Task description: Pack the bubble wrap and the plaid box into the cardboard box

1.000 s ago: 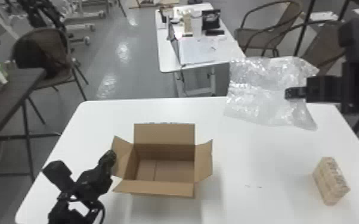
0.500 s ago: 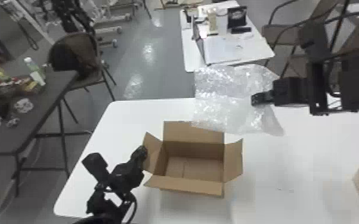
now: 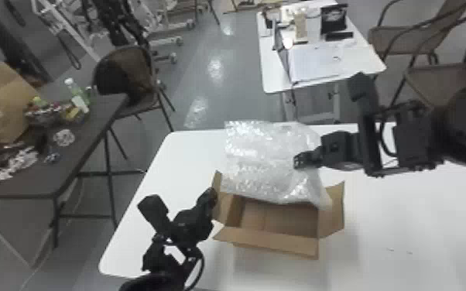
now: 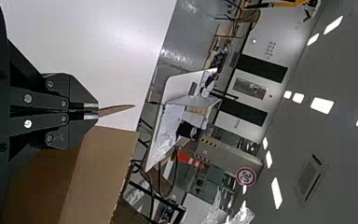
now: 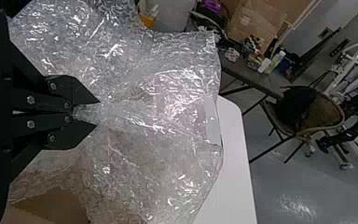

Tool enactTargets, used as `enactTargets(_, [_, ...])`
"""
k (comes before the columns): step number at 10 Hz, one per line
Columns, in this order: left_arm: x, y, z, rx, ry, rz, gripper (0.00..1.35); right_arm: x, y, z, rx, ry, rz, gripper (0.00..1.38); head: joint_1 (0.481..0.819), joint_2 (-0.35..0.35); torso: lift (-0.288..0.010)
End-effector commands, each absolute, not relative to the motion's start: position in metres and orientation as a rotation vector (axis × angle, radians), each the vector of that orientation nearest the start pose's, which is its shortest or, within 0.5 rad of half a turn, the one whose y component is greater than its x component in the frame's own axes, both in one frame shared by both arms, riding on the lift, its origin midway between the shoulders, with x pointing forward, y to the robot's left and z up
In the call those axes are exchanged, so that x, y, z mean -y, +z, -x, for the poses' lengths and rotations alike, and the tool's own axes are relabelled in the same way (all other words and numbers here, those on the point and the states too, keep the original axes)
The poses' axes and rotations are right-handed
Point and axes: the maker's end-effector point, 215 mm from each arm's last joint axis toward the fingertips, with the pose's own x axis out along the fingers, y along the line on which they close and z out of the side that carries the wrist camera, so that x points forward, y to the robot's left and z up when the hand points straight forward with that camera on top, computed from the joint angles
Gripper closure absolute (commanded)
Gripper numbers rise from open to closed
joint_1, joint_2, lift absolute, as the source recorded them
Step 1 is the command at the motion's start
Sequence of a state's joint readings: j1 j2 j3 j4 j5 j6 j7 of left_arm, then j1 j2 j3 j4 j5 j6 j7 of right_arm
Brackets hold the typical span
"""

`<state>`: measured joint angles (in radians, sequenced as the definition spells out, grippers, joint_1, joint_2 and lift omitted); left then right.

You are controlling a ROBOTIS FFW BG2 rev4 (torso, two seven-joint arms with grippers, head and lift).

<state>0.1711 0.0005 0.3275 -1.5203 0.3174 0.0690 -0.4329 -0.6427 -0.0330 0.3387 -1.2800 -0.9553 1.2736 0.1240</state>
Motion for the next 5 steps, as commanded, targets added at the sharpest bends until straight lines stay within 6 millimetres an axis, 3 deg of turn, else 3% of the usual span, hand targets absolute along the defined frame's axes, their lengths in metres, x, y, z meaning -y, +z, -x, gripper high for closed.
enactTargets(1, [-0.326, -0.45, -0.505, -0.159, -0.079, 0.346, 1.13, -0.109, -0.376, -0.505, -1.091, 0.958, -0.445, 1.29, 0.695, 0.35, -0.018])
enactTargets(4, [-0.327, -0.45, -0.505, -0.155, -0.075, 0.345, 1.13, -0.104, -0.408, -0.494, -1.161, 0.927, -0.401, 1.29, 0.695, 0.35, -0.018])
enactTargets(5, [-0.328, -0.449, -0.505, -0.153, -0.075, 0.344, 1.13, -0.099, -0.415, -0.494, -1.174, 0.911, -0.389, 1.23, 0.695, 0.35, -0.018])
